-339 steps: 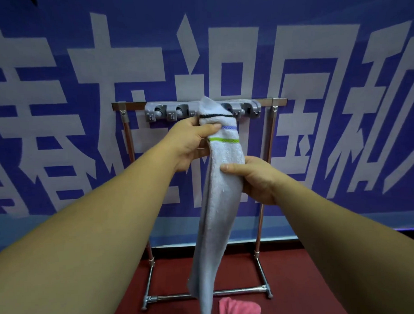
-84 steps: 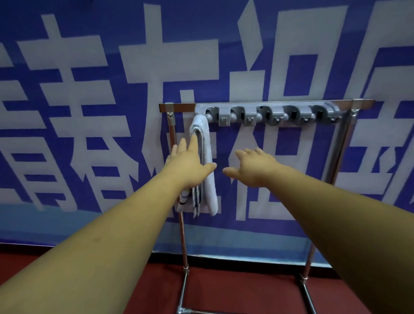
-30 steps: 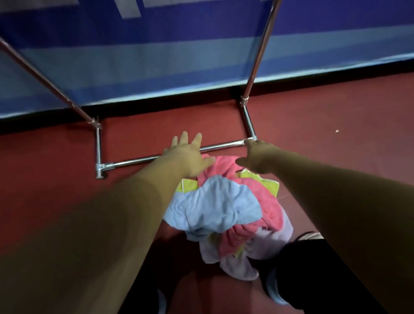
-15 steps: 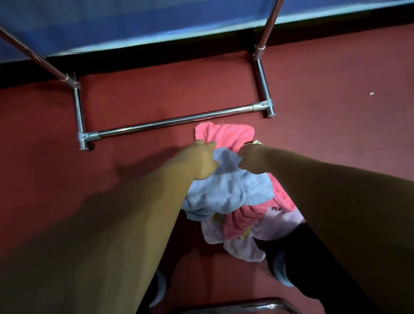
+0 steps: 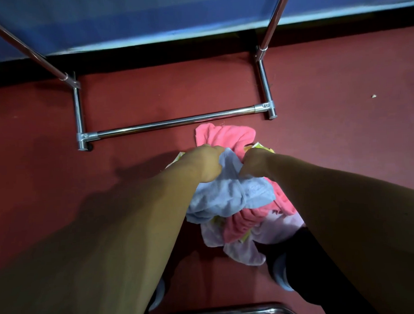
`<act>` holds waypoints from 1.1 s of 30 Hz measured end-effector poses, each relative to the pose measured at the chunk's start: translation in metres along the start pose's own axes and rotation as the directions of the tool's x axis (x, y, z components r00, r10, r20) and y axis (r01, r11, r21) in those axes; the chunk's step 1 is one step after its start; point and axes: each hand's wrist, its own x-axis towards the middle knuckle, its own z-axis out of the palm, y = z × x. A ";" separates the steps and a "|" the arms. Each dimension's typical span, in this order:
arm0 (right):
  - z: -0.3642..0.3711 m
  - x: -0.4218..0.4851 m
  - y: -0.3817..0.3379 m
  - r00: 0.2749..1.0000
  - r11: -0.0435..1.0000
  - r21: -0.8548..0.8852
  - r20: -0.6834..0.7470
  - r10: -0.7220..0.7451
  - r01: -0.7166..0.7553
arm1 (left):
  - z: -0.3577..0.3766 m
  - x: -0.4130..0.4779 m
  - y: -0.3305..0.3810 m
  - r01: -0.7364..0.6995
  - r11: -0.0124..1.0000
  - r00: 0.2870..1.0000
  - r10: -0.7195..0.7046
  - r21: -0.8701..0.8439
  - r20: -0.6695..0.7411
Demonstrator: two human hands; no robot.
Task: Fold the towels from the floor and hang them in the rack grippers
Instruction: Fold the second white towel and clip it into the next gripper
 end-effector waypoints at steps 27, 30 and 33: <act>-0.037 -0.032 0.001 0.970 0.430 0.879 -0.241 0.026 0.207 | -0.079 -0.054 -0.034 -0.025 0.918 0.832 -0.201 -0.397 -0.516; -0.070 -0.072 -0.016 0.949 0.294 0.907 -0.316 0.005 0.301 | -0.108 -0.093 -0.037 -0.065 0.923 0.811 -0.174 -0.380 -0.559; -0.117 -0.132 -0.043 0.888 0.298 0.844 -0.458 -0.031 0.446 | -0.145 -0.143 -0.037 -0.035 0.932 0.787 -0.198 -0.362 -0.585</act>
